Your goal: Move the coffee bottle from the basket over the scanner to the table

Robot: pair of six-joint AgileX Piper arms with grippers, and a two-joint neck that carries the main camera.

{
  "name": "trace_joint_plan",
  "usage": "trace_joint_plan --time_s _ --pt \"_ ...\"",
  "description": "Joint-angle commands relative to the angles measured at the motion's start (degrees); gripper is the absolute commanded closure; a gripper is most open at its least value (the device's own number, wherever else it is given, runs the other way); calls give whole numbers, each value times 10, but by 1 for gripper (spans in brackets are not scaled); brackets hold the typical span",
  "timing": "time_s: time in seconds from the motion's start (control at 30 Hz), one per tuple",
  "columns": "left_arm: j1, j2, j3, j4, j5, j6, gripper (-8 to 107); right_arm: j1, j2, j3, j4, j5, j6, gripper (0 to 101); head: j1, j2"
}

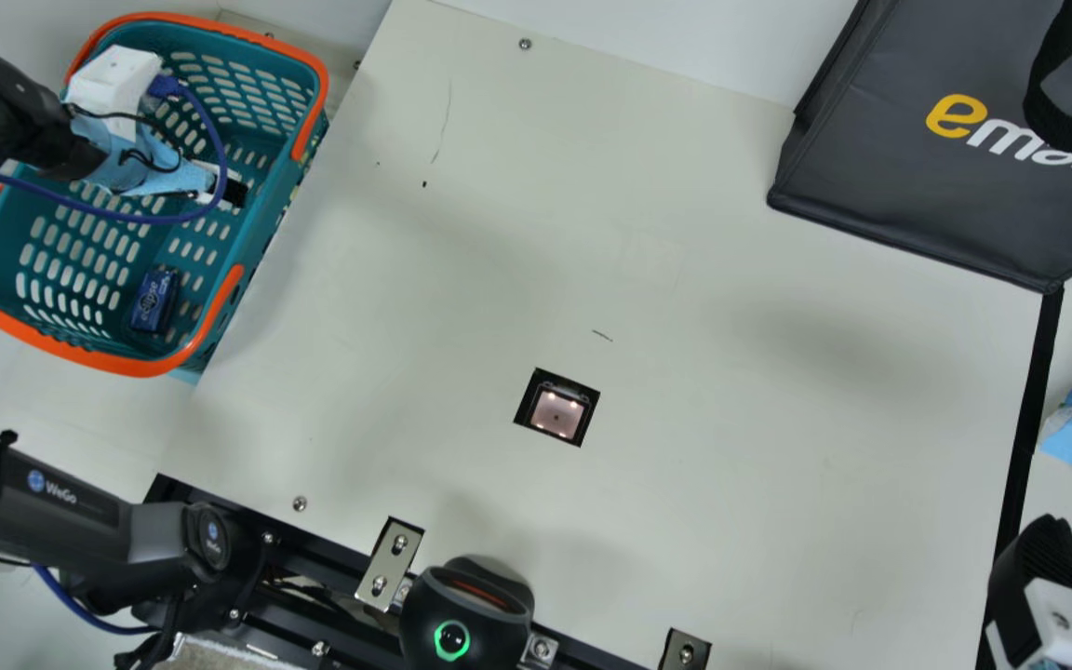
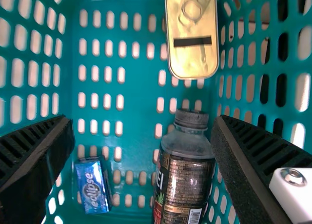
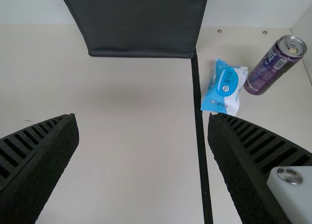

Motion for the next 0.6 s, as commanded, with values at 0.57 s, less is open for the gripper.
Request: trace_joint_plan --time_s 0.57 --pt "14 31 37 -2 -9 30 9 0 0 0 0 -1 0 6 -17 2"
